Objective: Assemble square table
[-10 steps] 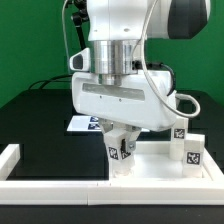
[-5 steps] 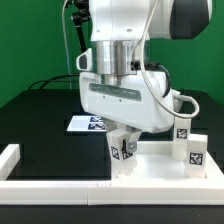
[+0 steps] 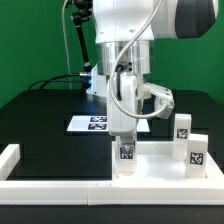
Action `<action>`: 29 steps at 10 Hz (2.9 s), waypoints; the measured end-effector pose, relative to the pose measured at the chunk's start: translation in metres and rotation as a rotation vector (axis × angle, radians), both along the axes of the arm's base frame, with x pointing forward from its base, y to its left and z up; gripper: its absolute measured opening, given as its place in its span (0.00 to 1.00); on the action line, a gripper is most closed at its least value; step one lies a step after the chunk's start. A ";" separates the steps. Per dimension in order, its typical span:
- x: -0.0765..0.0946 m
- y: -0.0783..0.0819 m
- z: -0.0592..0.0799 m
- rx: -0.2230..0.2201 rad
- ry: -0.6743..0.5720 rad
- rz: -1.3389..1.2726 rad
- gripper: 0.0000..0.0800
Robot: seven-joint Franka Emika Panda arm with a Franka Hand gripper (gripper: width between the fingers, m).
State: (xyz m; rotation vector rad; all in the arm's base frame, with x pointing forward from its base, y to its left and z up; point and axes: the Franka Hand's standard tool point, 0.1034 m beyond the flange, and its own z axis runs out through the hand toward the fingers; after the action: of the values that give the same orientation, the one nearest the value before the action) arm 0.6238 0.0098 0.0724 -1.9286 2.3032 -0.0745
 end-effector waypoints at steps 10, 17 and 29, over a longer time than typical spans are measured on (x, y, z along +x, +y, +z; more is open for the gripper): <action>0.002 0.003 0.001 -0.129 -0.011 0.816 0.81; 0.002 0.007 0.002 -0.234 0.011 1.359 0.48; 0.001 -0.006 -0.001 -0.008 0.007 0.178 0.37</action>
Offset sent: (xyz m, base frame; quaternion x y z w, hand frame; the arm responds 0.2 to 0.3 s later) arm -0.0041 0.0010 -0.0124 -0.0401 0.0450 -0.3095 0.9490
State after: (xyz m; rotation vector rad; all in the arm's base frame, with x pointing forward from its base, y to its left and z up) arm 0.6244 0.0041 0.0716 -2.1311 2.1265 -0.0588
